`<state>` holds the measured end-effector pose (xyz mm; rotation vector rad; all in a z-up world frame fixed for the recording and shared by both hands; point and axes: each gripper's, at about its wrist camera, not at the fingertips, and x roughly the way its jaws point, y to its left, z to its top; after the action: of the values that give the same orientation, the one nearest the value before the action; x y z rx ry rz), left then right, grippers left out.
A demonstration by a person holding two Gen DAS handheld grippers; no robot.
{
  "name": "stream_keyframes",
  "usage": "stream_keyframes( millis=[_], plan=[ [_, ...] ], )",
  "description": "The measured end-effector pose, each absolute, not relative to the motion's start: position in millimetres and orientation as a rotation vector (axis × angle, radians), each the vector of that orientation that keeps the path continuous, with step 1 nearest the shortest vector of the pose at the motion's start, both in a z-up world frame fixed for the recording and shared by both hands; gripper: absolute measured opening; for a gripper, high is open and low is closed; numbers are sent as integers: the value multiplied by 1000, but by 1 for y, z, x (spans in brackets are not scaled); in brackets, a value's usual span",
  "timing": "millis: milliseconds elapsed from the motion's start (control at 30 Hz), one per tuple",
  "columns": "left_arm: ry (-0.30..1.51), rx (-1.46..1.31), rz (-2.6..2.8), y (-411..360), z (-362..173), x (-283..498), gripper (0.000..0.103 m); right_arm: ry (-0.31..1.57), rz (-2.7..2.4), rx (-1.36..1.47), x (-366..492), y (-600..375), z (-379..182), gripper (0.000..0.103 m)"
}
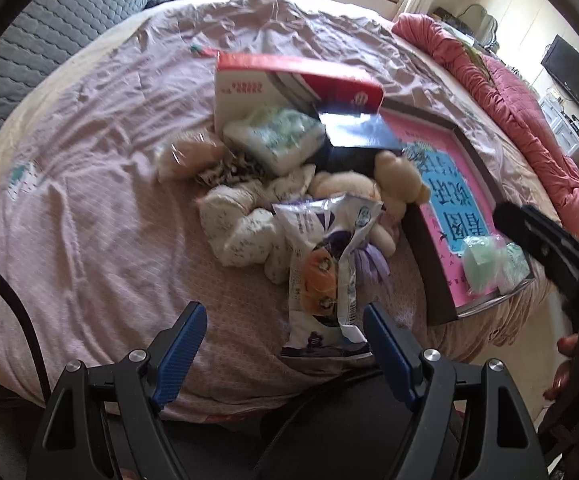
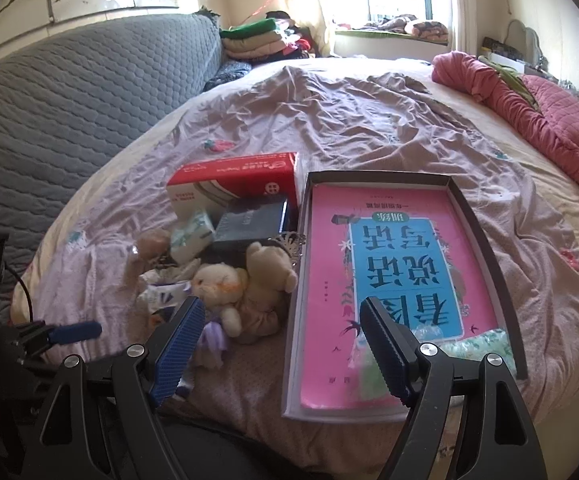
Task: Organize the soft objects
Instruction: 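Grasp the white cartoon snack bag with the left gripper while the right grasps the beige teddy bear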
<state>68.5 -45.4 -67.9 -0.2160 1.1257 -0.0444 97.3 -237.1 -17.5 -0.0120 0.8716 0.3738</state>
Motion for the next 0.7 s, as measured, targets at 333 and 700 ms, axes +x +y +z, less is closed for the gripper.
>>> stream_keyframes(
  millis=[333, 700],
  plan=[
    [1161, -198, -69, -57, -88, 76, 80, 934, 397, -36, 140, -230, -56, 81],
    [1176, -182, -73, -60, -101, 84, 80, 934, 430, -98, 169, -208, -75, 81]
  ],
)
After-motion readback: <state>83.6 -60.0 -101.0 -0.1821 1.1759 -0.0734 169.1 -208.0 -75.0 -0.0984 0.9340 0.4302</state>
